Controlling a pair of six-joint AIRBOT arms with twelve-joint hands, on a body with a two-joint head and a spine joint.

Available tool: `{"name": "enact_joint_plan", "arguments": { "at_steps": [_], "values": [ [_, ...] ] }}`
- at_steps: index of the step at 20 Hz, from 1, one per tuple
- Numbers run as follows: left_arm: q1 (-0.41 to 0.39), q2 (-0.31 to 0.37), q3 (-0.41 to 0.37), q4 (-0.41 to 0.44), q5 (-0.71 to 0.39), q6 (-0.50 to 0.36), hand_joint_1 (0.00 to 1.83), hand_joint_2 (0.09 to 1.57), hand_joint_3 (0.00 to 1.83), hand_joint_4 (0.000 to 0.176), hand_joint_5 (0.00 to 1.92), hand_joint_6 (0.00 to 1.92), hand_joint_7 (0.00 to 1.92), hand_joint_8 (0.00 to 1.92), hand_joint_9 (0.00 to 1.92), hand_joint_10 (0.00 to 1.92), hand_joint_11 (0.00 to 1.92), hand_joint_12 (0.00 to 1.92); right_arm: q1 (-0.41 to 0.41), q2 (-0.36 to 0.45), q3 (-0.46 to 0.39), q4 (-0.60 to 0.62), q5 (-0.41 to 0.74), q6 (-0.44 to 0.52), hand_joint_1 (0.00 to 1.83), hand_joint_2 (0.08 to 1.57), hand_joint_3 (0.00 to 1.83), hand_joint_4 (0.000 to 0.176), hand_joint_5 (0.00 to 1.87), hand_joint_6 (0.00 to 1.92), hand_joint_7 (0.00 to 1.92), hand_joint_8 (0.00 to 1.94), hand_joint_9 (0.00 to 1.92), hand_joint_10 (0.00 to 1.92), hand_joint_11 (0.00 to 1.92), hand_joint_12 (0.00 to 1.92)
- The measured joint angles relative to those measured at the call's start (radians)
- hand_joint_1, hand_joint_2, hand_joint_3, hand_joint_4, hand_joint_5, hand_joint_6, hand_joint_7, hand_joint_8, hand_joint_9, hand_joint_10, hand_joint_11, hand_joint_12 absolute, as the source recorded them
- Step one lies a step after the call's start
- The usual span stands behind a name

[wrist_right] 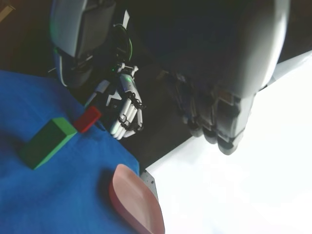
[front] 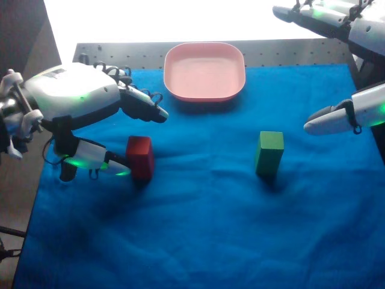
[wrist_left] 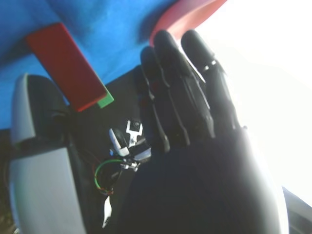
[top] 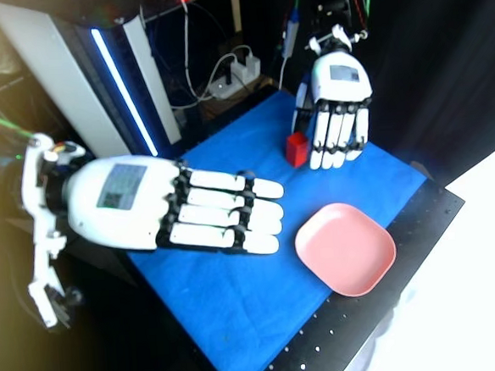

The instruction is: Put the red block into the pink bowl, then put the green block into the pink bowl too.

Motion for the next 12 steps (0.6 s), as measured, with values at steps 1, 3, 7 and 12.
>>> {"name": "enact_joint_plan", "arguments": {
  "at_steps": [1, 3, 7, 12],
  "values": [
    [0.0, -0.009, 0.008, 0.0, -0.005, -0.011, 1.06, 0.91, 0.0, 0.0, 0.74, 0.04, 0.83, 0.21, 0.63, 0.74, 0.41, 1.26, 0.0, 0.0, 0.0, 0.0, 0.0, 0.0, 0.56, 0.76, 0.0, 0.002, 0.0, 0.0, 0.1, 0.0, 0.0, 0.0, 0.0, 0.0],
    [0.0, -0.023, 0.016, -0.002, -0.008, -0.021, 1.07, 0.93, 0.0, 0.0, 0.77, 0.05, 0.85, 0.25, 0.67, 0.76, 0.45, 1.23, 0.0, 0.0, 0.0, 0.0, 0.0, 0.0, 0.53, 0.75, 0.0, 0.009, 0.0, 0.0, 0.1, 0.0, 0.01, 0.0, 0.0, 0.0],
    [0.002, -0.031, 0.02, 0.0, -0.013, -0.028, 1.1, 0.94, 0.0, 0.0, 0.91, 0.12, 0.95, 0.34, 0.87, 0.68, 0.67, 1.21, 0.0, 0.0, 0.0, 0.003, 0.0, 0.001, 0.55, 0.76, 0.0, 0.0, 0.0, 0.0, 0.11, 0.01, 0.01, 0.0, 0.0, 0.0],
    [0.005, -0.032, 0.02, 0.001, -0.013, -0.03, 1.24, 1.06, 0.01, 0.0, 0.98, 0.89, 1.2, 0.61, 1.14, 0.57, 0.8, 1.34, 0.0, 0.0, 0.001, 0.004, 0.0, 0.001, 0.54, 0.75, 0.0, 0.0, 0.0, 0.0, 0.12, 0.01, 0.0, 0.0, 0.0, 0.0]
  ]
}}
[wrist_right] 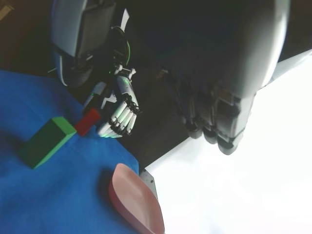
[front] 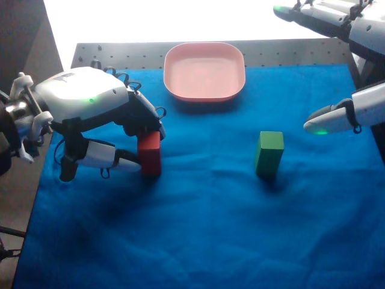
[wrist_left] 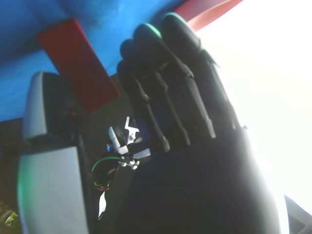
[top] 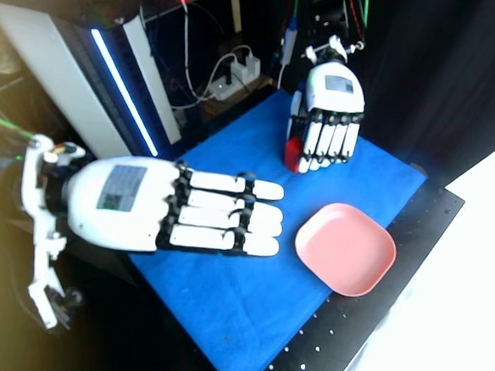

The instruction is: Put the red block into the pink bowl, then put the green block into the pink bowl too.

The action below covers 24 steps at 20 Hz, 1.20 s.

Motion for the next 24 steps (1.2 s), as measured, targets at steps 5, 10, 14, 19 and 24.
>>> {"name": "enact_joint_plan", "arguments": {
  "at_steps": [5, 10, 14, 19, 24],
  "values": [
    [0.0, -0.006, 0.001, 0.005, -0.007, -0.004, 1.29, 1.06, 0.0, 0.0, 1.02, 0.73, 1.18, 0.88, 1.26, 0.87, 1.0, 1.42, 0.0, 0.0, 0.001, 0.002, 0.0, 0.0, 0.53, 0.74, 0.0, 0.0, 0.0, 0.0, 0.11, 0.0, 0.0, 0.0, 0.0, 0.0],
    [0.0, -0.008, 0.008, 0.008, -0.006, -0.004, 1.29, 1.06, 0.0, 0.0, 1.03, 0.7, 1.18, 0.89, 1.23, 0.9, 0.98, 1.42, 0.0, -0.002, 0.002, 0.003, 0.0, 0.0, 0.56, 0.73, 0.0, 0.0, 0.0, 0.0, 0.13, 0.01, 0.03, 0.01, 0.0, 0.0],
    [0.0, -0.008, 0.008, 0.011, -0.006, -0.004, 1.3, 1.05, 0.0, 0.0, 1.05, 0.67, 1.2, 0.85, 1.23, 0.84, 0.96, 1.44, 0.0, -0.002, 0.002, 0.003, 0.0, 0.0, 0.54, 0.74, 0.0, 0.0, 0.0, 0.0, 0.15, 0.01, 0.04, 0.02, 0.0, 0.0],
    [-0.008, -0.008, 0.021, 0.015, 0.0, -0.004, 1.4, 1.05, 0.0, 0.0, 0.99, 0.7, 1.15, 0.75, 1.15, 1.02, 0.97, 1.3, 0.0, -0.011, 0.006, 0.003, 0.0, 0.0, 0.55, 0.77, 0.01, 0.0, 0.0, 0.0, 0.14, 0.0, 0.04, 0.01, 0.0, 0.0],
    [-0.048, -0.009, 0.045, 0.018, 0.007, -0.001, 1.29, 1.05, 0.0, 0.0, 1.01, 0.81, 1.24, 0.72, 1.29, 0.57, 1.02, 1.24, 0.0, -0.013, 0.008, 0.003, -0.001, 0.0, 0.55, 0.77, 0.01, 0.0, 0.0, 0.0, 0.13, 0.0, 0.03, 0.0, 0.0, 0.0]
  ]
}}
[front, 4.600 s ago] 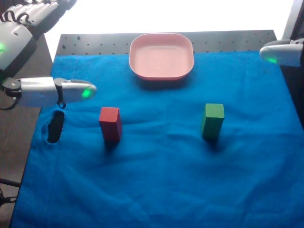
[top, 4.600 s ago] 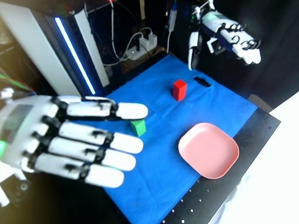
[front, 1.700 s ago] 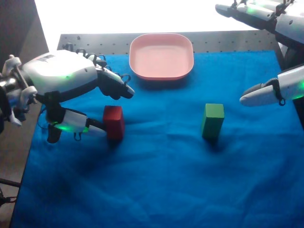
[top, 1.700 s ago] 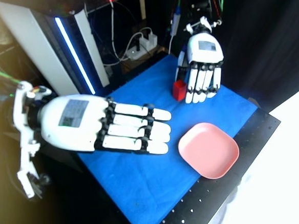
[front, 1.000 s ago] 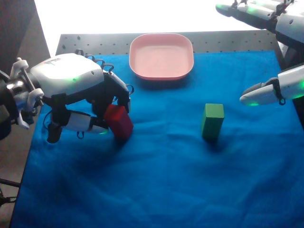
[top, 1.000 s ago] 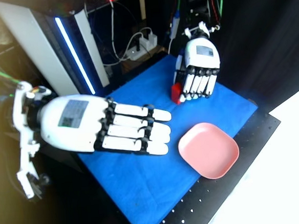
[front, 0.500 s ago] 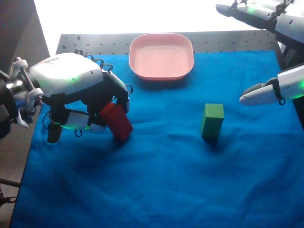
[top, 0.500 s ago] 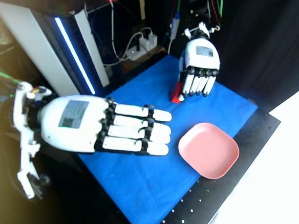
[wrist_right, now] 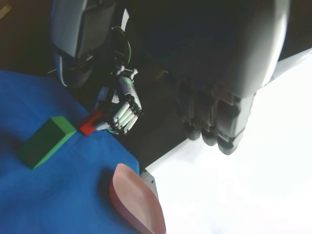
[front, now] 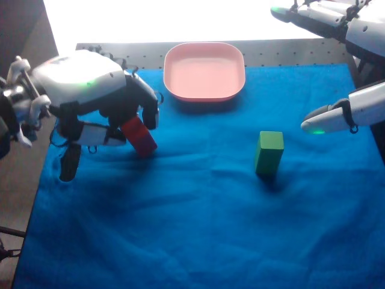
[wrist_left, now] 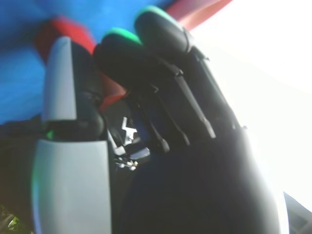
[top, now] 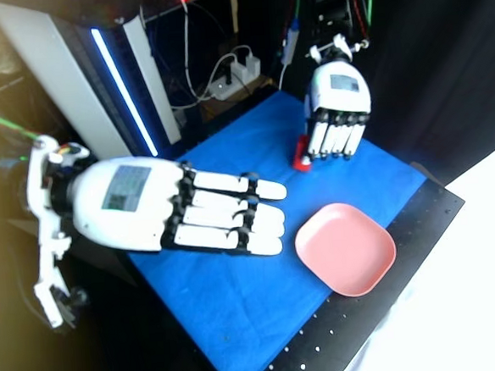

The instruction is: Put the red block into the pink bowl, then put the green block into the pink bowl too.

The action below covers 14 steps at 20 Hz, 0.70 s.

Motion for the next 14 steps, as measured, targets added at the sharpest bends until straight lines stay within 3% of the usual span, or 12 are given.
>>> {"name": "enact_joint_plan", "arguments": {
  "at_steps": [1, 2, 3, 4, 5, 6, 7, 8, 9, 10, 13, 14],
  "values": [
    [-0.012, -0.003, 0.003, -0.001, 0.008, 0.005, 1.29, 1.05, 0.0, 0.0, 1.03, 0.75, 1.21, 0.8, 1.28, 0.62, 0.99, 1.29, 0.0, 0.0, 0.002, 0.0, 0.0, 0.0, 0.55, 0.77, 0.01, 0.0, 0.0, 0.0, 0.12, 0.0, 0.04, 0.01, 0.0, 0.0],
    [-0.021, -0.007, 0.008, -0.002, 0.014, 0.008, 1.28, 1.09, 0.0, 0.0, 1.03, 0.65, 1.07, 1.12, 1.2, 1.17, 1.03, 1.61, 0.0, -0.002, 0.002, 0.001, 0.0, 0.0, 0.56, 0.78, 0.01, 0.0, 0.0, 0.0, 0.11, 0.0, 0.04, 0.0, 0.0, 0.0],
    [-0.028, -0.012, 0.013, -0.001, 0.019, 0.008, 1.28, 1.09, 0.0, 0.0, 1.03, 0.65, 1.06, 1.14, 1.13, 1.29, 0.99, 1.64, 0.0, -0.004, 0.002, 0.001, 0.001, 0.0, 0.57, 0.79, 0.01, 0.0, 0.0, 0.0, 0.1, 0.0, 0.04, 0.0, 0.0, 0.0],
    [-0.034, -0.016, 0.016, -0.003, 0.02, 0.011, 1.21, 1.06, 0.0, 0.0, 1.1, 0.74, 1.16, 1.12, 1.2, 1.36, 1.09, 1.71, 0.0, -0.007, 0.002, -0.001, 0.0, 0.0, 0.56, 0.79, 0.01, 0.0, 0.0, 0.0, 0.1, 0.0, 0.02, 0.0, 0.0, 0.0],
    [-0.039, -0.019, 0.018, 0.001, 0.024, 0.011, 1.19, 1.04, 0.0, 0.0, 1.13, 0.72, 1.19, 1.34, 1.25, 1.67, 1.21, 1.88, 0.0, -0.008, 0.002, -0.001, 0.0, 0.0, 0.56, 0.79, 0.01, 0.0, 0.0, 0.0, 0.09, 0.0, 0.01, 0.0, 0.0, 0.0],
    [-0.046, -0.024, 0.026, 0.004, 0.026, 0.011, 1.19, 1.04, 0.0, 0.0, 1.13, 0.72, 1.14, 1.23, 1.17, 1.59, 1.13, 1.86, 0.0, -0.008, 0.002, 0.0, 0.0, 0.0, 0.52, 0.79, 0.01, 0.0, 0.0, 0.0, 0.1, 0.0, 0.02, 0.0, 0.01, 0.0],
    [-0.053, -0.025, 0.031, 0.003, 0.029, 0.011, 1.19, 1.04, 0.0, 0.0, 1.15, 0.7, 1.1, 1.26, 1.12, 1.67, 1.1, 1.91, 0.0, -0.008, 0.002, 0.0, 0.0, 0.0, 0.5, 0.78, 0.01, 0.0, 0.0, 0.0, 0.1, 0.0, 0.01, 0.0, 0.0, 0.0],
    [-0.062, -0.029, 0.04, 0.002, 0.035, 0.011, 1.26, 1.06, 0.0, 0.0, 1.13, 0.56, 1.09, 1.11, 1.06, 1.39, 0.96, 1.75, 0.0, -0.008, 0.002, 0.0, 0.0, 0.0, 0.49, 0.78, 0.01, 0.0, 0.0, 0.0, 0.1, 0.0, 0.01, 0.0, 0.0, 0.0],
    [-0.069, -0.031, 0.045, -0.002, 0.043, 0.013, 1.28, 1.05, 0.0, 0.0, 1.11, 0.59, 1.18, 0.89, 1.13, 1.11, 0.98, 1.52, 0.0, -0.008, 0.002, 0.0, 0.0, 0.0, 0.51, 0.77, 0.0, 0.0, 0.0, 0.0, 0.09, 0.0, 0.0, 0.0, 0.0, 0.0],
    [-0.078, -0.034, 0.05, -0.002, 0.049, 0.015, 1.28, 1.06, 0.0, 0.0, 1.13, 0.48, 1.12, 1.03, 1.19, 1.28, 1.08, 1.65, 0.0, -0.01, 0.002, 0.0, 0.0, 0.0, 0.48, 0.77, 0.0, 0.0, 0.0, 0.0, 0.11, 0.01, 0.03, 0.01, 0.02, 0.01],
    [-0.101, -0.046, 0.061, -0.001, 0.062, 0.02, 1.29, 1.04, 0.0, 0.0, 1.15, 0.47, 1.18, 0.92, 1.24, 1.01, 1.08, 1.48, 0.0, -0.014, 0.002, 0.0, -0.001, 0.0, 0.54, 0.77, 0.0, 0.0, 0.0, 0.0, 0.08, 0.0, 0.02, 0.0, 0.01, 0.0],
    [-0.115, -0.048, 0.063, 0.001, 0.074, 0.027, 1.29, 1.03, 0.0, 0.0, 1.17, 0.44, 1.22, 0.83, 1.25, 0.82, 1.03, 1.37, 0.0, -0.014, 0.002, -0.001, -0.001, 0.0, 0.51, 0.77, 0.0, 0.0, 0.0, 0.0, 0.1, 0.01, 0.05, 0.02, 0.0, 0.0]
  ]
}}
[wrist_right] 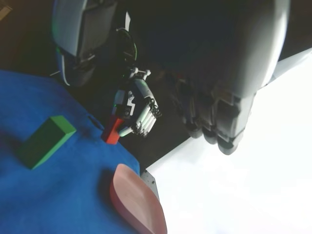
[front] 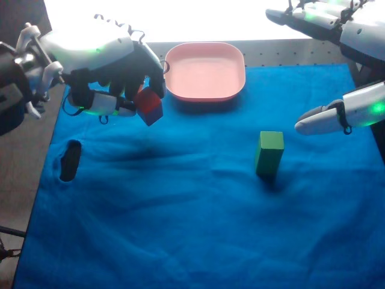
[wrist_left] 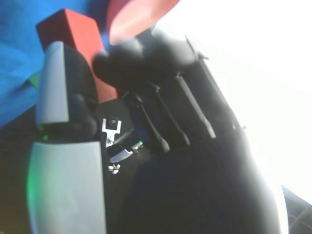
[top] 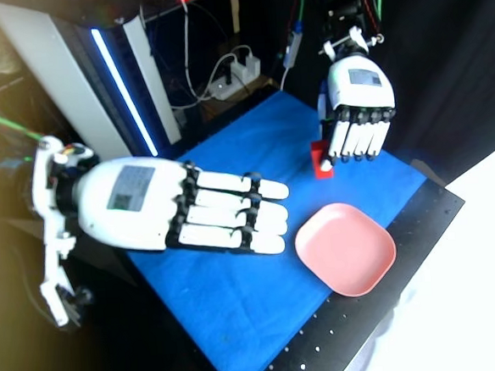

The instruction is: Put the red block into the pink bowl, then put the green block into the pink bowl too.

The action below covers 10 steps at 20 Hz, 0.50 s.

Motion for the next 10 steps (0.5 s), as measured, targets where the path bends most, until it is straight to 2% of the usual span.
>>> {"name": "enact_joint_plan", "arguments": {
  "at_steps": [1, 3, 4, 5, 6, 7, 10],
  "values": [
    [-0.002, 0.0, 0.0, 0.0, 0.0, 0.0, 1.29, 1.03, 0.0, 0.0, 1.17, 0.44, 1.22, 0.83, 1.25, 0.82, 1.03, 1.37, 0.0, 0.0, 0.0, 0.0, 0.0, 0.0, 0.51, 0.77, 0.0, 0.0, 0.0, 0.0, 0.1, 0.01, 0.05, 0.02, 0.0, 0.0],
    [-0.027, -0.008, 0.016, -0.003, 0.005, 0.008, 1.29, 1.02, 0.0, 0.0, 1.14, 0.54, 1.28, 0.67, 1.31, 0.57, 1.02, 1.25, 0.0, 0.0, 0.0, 0.001, -0.002, 0.0, 0.52, 0.77, 0.0, 0.0, 0.0, 0.0, 0.1, 0.01, 0.05, 0.01, 0.0, 0.0],
    [-0.035, -0.008, 0.021, -0.006, 0.004, 0.011, 1.29, 1.02, 0.0, 0.0, 1.13, 0.55, 1.29, 0.65, 1.34, 0.52, 1.02, 1.27, 0.0, -0.002, 0.0, 0.001, -0.002, 0.0, 0.5, 0.78, 0.01, 0.0, 0.0, 0.0, 0.1, 0.01, 0.04, 0.01, 0.0, 0.0],
    [-0.042, -0.011, 0.024, -0.005, 0.008, 0.011, 1.2, 1.04, 0.0, 0.0, 1.15, 0.66, 1.3, 0.52, 1.33, 0.66, 1.03, 1.35, 0.0, -0.002, 0.0, 0.001, -0.002, 0.0, 0.5, 0.79, 0.01, 0.0, 0.0, 0.0, 0.09, 0.0, 0.03, 0.01, 0.0, 0.0],
    [-0.044, -0.011, 0.024, -0.004, 0.011, 0.013, 1.27, 1.03, 0.01, 0.0, 1.14, 0.53, 1.25, 0.73, 1.32, 0.69, 1.04, 1.35, 0.0, -0.004, 0.0, 0.001, -0.002, 0.0, 0.5, 0.78, 0.01, 0.0, 0.0, 0.0, 0.07, 0.0, 0.03, 0.0, 0.0, 0.0],
    [-0.051, -0.011, 0.025, -0.003, 0.019, 0.016, 1.29, 1.02, 0.0, 0.0, 1.11, 0.6, 1.29, 0.66, 1.32, 0.58, 1.07, 1.22, 0.0, -0.006, 0.0, 0.001, -0.002, 0.0, 0.5, 0.77, 0.0, 0.0, 0.0, 0.0, 0.09, 0.01, 0.05, 0.01, 0.0, 0.0],
    [-0.082, -0.019, 0.042, -0.004, 0.033, 0.023, 1.3, 1.02, 0.0, 0.0, 1.12, 0.58, 1.31, 0.63, 1.41, 0.41, 1.11, 1.19, 0.0, -0.012, 0.0, 0.0, -0.002, 0.001, 0.51, 0.75, 0.0, 0.0, 0.0, 0.0, 0.07, 0.0, 0.05, 0.01, 0.0, 0.0]
  ]
}}
